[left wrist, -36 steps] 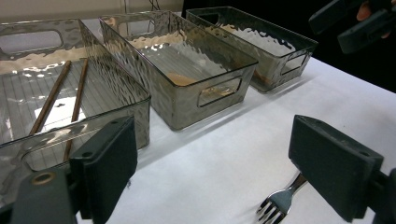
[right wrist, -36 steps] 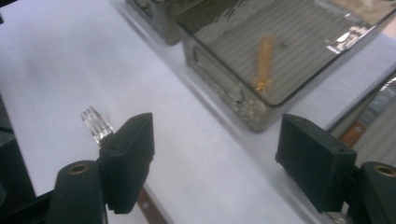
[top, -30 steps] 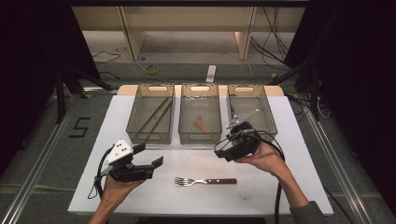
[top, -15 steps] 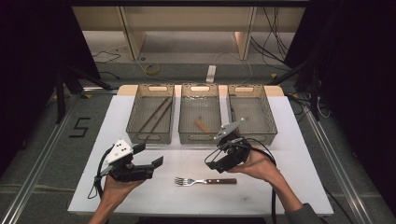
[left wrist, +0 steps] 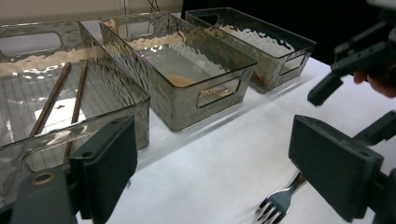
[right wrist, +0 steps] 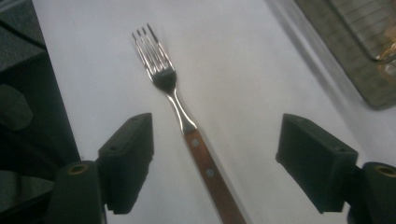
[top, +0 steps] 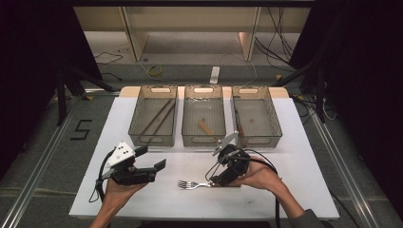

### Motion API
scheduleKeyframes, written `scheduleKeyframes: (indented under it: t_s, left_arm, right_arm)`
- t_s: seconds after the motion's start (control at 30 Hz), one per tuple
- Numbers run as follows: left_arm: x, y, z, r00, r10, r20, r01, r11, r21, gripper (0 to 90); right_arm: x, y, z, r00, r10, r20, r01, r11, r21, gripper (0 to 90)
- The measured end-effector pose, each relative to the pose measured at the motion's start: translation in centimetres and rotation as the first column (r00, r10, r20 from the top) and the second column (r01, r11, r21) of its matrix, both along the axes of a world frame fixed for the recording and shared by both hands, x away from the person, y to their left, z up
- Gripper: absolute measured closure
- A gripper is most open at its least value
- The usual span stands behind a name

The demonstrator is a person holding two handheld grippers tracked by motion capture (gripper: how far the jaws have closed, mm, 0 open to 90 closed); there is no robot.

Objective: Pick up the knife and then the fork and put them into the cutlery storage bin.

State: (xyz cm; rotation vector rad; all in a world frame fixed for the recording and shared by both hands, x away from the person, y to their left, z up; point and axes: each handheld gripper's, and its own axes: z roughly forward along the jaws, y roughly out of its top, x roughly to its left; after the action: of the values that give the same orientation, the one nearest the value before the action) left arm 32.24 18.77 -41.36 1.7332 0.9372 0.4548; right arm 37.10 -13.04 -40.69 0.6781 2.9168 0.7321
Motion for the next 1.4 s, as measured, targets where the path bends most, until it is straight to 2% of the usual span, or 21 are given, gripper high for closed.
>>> scheduleKeyframes:
  t_s: [0.37,0.5,0.53,0.73,0.97,1.23,1.3,1.4]
  left_arm:
    - [0.0,0.0,0.0,1.0,-0.001,0.0,0.001,1.0,0.002,15.1]
    - [0.0,0.0,0.0,1.0,-0.003,0.0,0.003,1.0,0.004,15.0]
    - [0.0,0.0,0.0,1.0,-0.003,-0.001,0.003,1.0,0.005,15.0]
    - [0.0,0.0,0.0,1.0,-0.003,-0.002,0.003,1.0,0.007,15.0]
    - [0.0,0.0,0.0,1.0,-0.005,-0.003,0.005,1.0,0.007,15.0]
    - [0.0,0.0,0.0,1.0,-0.005,-0.003,0.005,1.0,0.005,15.1]
    - [0.0,0.0,0.0,1.0,-0.005,-0.003,0.005,1.0,0.005,15.0]
    - [0.0,0.0,0.0,1.0,-0.005,-0.003,0.005,1.0,0.005,15.0]
  right_arm:
    - [-0.4,0.5,-2.3,0.9984,0.049,-0.027,-0.052,0.994,-0.096,41.4]
    - [-0.2,0.5,-2.7,0.9974,0.07,-0.016,-0.071,0.99,-0.125,45.1]
    - [-0.3,0.6,-2.8,0.9986,0.047,-0.025,-0.05,0.991,-0.123,45.9]
    - [-0.1,0.9,-3.6,0.9963,0.08,-0.031,-0.083,0.986,-0.142,49.7]
    - [0.0,1.3,-4.5,0.9957,0.082,-0.044,-0.088,0.981,-0.175,54.7]
    - [-0.1,1.7,-5.0,0.9927,0.108,-0.054,-0.117,0.973,-0.2,60.9]
    - [-0.2,1.8,-5.0,0.9939,0.09,-0.063,-0.101,0.973,-0.209,62.7]
    - [-0.2,1.8,-5.2,0.9935,0.1,-0.054,-0.109,0.971,-0.212,63.7]
